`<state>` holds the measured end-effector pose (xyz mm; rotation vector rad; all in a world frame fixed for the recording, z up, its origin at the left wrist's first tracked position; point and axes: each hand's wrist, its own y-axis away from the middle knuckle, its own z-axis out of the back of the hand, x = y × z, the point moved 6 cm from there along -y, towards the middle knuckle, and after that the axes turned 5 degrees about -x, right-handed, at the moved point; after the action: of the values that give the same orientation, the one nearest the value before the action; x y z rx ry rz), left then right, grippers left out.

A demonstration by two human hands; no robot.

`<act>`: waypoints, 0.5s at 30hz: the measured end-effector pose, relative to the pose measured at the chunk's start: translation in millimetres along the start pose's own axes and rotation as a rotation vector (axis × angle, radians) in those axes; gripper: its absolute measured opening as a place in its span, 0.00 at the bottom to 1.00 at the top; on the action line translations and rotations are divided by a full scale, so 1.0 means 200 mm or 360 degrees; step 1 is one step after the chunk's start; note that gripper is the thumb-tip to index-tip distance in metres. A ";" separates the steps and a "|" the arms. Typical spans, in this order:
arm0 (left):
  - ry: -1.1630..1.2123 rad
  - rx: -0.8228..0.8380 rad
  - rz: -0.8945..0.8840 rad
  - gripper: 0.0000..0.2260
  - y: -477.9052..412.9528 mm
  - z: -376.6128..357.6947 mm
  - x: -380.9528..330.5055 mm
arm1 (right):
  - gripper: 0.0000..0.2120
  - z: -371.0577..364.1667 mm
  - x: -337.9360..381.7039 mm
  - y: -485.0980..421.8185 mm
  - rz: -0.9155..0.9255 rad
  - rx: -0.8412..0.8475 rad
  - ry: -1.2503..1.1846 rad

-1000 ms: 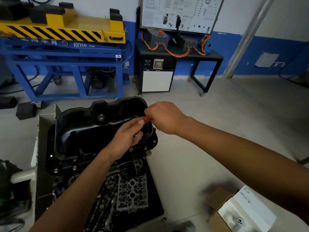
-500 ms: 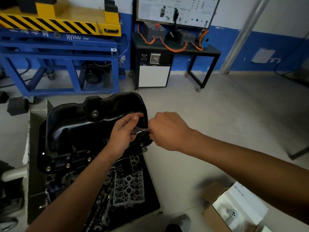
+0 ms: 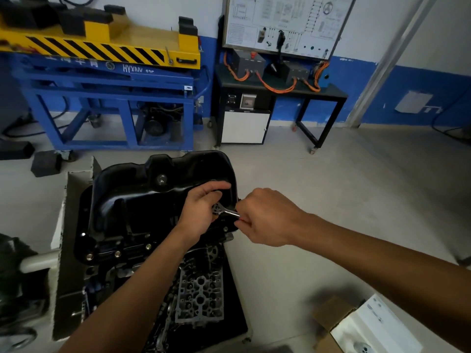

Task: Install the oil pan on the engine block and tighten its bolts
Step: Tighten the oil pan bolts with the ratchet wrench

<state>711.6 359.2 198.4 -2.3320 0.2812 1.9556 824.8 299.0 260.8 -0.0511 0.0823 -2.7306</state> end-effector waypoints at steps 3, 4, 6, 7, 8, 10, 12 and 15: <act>-0.0032 0.0099 0.0006 0.11 0.02 -0.01 -0.02 | 0.16 0.03 -0.04 0.00 0.0005 0.0057 -0.0080; -0.0019 0.0158 -0.0007 0.11 0.03 -0.02 -0.03 | 0.16 0.05 -0.05 -0.01 0.0014 0.0075 -0.0060; -0.0004 0.0251 -0.0051 0.12 0.06 -0.02 -0.07 | 0.15 0.09 -0.07 -0.04 0.0018 0.0038 -0.0016; -0.0003 0.0274 -0.0092 0.13 0.06 -0.01 -0.10 | 0.15 0.12 -0.08 -0.05 0.0012 -0.0027 -0.0014; 0.0008 0.0287 -0.0136 0.13 0.06 0.00 -0.12 | 0.14 0.16 -0.08 -0.06 0.0010 -0.0106 -0.0029; 0.0048 0.0303 -0.0212 0.14 0.04 0.05 -0.18 | 0.14 0.22 -0.07 -0.07 0.0024 -0.0237 -0.0074; 0.0065 0.0305 -0.0267 0.14 0.04 0.11 -0.21 | 0.14 0.24 -0.03 -0.08 0.0055 -0.0286 -0.0114; 0.0088 0.0243 -0.0299 0.14 0.05 0.19 -0.20 | 0.13 0.22 0.04 -0.09 0.0087 -0.0303 -0.0194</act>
<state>666.0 360.0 231.9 -2.2299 0.1997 1.7229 811.8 310.1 305.2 -0.2646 0.3038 -2.6501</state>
